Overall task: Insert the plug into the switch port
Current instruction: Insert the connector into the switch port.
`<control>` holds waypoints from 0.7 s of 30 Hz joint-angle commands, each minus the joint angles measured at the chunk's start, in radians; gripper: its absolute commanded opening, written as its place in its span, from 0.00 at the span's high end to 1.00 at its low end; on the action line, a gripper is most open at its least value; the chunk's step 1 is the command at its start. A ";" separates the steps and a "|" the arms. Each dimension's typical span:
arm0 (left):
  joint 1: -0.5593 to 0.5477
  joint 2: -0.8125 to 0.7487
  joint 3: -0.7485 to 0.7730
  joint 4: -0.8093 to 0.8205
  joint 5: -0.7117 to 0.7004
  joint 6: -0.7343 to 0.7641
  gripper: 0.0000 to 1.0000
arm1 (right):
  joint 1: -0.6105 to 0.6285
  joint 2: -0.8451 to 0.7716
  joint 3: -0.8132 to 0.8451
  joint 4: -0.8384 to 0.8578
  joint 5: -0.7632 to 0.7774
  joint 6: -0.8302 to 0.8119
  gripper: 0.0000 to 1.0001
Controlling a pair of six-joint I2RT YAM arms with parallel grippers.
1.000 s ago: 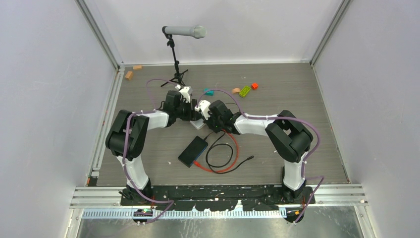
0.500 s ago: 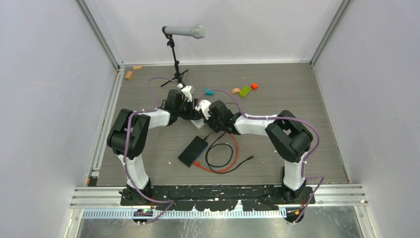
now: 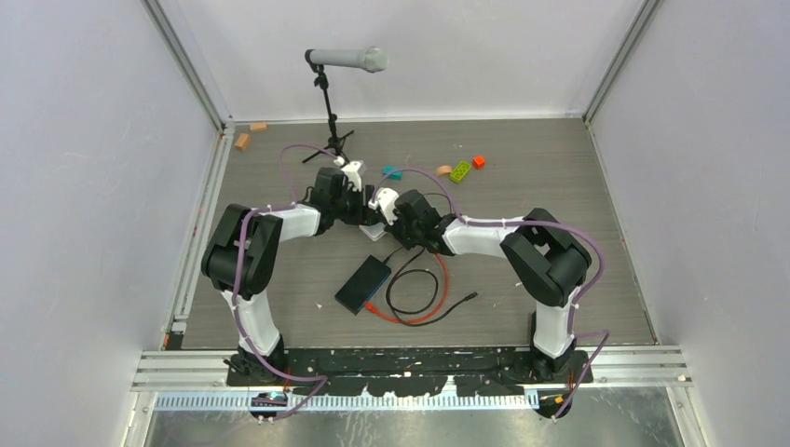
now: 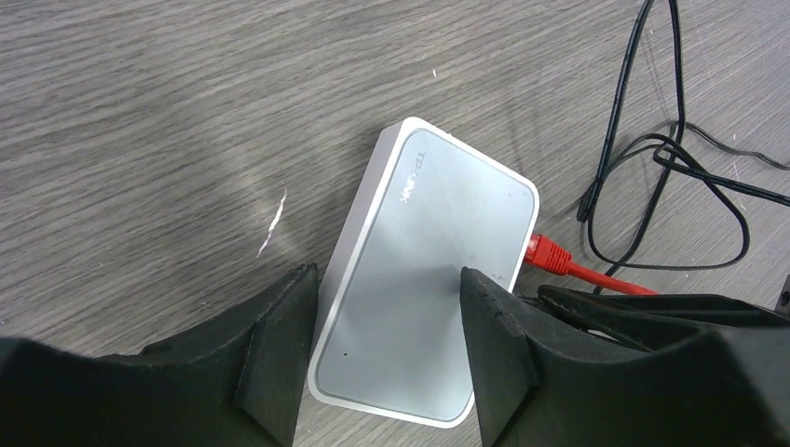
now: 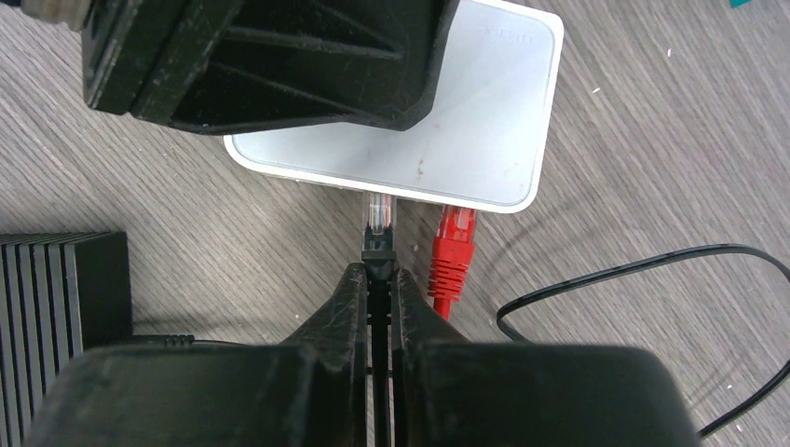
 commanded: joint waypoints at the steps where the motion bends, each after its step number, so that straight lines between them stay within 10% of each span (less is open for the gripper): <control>1: -0.016 0.011 0.026 -0.025 0.028 0.012 0.41 | -0.003 -0.073 -0.012 0.123 0.028 -0.014 0.99; 21: -0.016 0.017 0.030 -0.024 0.057 0.009 0.41 | -0.002 -0.071 -0.105 0.338 0.048 -0.060 0.99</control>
